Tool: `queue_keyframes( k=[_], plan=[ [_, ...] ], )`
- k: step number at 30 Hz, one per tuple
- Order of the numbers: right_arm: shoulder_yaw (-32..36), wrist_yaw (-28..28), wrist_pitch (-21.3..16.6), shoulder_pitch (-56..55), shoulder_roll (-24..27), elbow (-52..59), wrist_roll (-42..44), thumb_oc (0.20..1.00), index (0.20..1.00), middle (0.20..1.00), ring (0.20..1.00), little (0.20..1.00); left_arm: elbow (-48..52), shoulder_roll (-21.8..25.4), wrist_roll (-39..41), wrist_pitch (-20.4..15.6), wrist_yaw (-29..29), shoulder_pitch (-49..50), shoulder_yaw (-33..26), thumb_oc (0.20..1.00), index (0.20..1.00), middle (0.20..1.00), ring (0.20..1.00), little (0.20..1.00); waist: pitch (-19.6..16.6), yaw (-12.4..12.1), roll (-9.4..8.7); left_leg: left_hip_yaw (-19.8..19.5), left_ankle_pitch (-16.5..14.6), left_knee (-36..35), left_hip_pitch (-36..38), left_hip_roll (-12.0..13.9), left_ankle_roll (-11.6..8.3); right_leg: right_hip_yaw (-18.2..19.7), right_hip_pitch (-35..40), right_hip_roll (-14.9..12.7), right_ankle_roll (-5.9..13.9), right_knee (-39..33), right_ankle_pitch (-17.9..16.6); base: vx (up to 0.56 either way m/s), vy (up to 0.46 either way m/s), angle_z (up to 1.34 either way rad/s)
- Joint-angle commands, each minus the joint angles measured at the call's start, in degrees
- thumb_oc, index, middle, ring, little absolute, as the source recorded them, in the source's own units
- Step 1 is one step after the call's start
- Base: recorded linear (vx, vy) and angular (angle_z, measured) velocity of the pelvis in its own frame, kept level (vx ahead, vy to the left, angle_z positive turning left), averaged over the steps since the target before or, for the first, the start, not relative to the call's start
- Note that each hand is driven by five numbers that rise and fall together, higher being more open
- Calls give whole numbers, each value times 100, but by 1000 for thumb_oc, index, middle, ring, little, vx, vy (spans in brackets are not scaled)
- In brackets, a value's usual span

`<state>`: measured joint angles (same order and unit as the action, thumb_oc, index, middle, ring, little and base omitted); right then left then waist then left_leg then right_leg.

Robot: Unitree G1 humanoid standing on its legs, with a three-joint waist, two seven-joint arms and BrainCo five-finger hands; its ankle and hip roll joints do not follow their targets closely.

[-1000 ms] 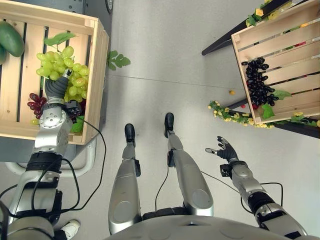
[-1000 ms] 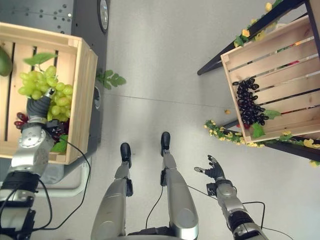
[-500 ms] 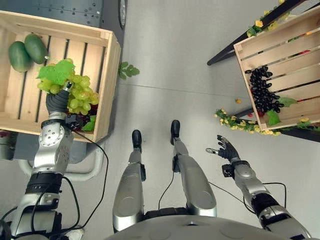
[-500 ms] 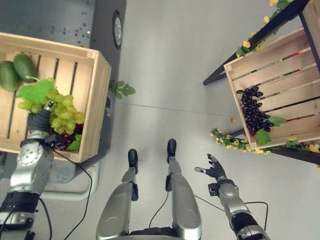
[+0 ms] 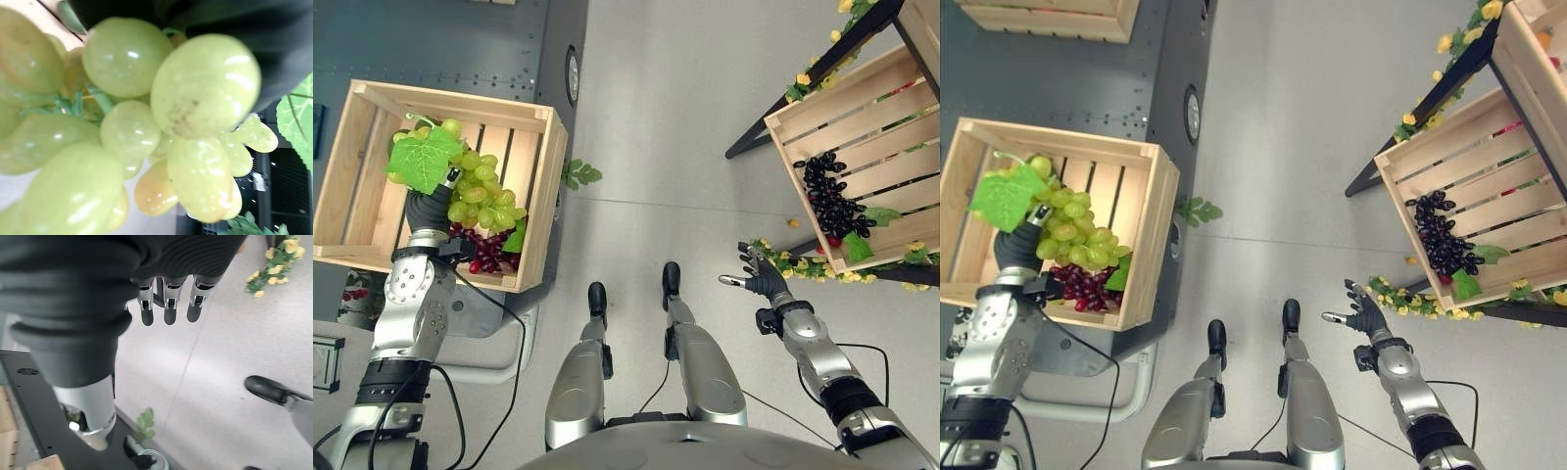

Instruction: Pick up the fruits from the basket on one side to the basket on the other side

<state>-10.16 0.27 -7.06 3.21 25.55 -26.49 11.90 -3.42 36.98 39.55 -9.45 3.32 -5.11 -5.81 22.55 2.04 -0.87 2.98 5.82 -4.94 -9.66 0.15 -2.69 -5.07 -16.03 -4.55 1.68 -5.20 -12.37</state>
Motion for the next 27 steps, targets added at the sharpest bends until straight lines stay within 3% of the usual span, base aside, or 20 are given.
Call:
queue_keyframes(
  k=[1,11,27],
  plan=[
    [65,97,-242,-164,173,547,-33,1000,1000,1000,1000,1000,302,147,35,-477,-186,-41,-221,200,200,200,200,200,-620,2,-48,-318,-199,-6,-202,-265,168,-54,194,-64,546,39,399,59,-7,-2],
    [-37,207,-235,399,438,1599,42,1000,1000,1000,1000,1000,457,-74,-162,-423,-311,-323,297,200,200,200,200,200,-1012,-25,-3,-277,-344,-6,228,-205,172,-50,620,-57,524,42,561,66,-11,-1],
    [-644,429,36,1413,537,1784,230,1000,1000,1000,1000,1000,348,-492,-456,-259,-400,-637,992,200,200,200,200,200,-1530,-103,-20,-235,-501,-6,694,-95,128,-82,1141,-15,500,20,762,66,-17,0]
  ],
)
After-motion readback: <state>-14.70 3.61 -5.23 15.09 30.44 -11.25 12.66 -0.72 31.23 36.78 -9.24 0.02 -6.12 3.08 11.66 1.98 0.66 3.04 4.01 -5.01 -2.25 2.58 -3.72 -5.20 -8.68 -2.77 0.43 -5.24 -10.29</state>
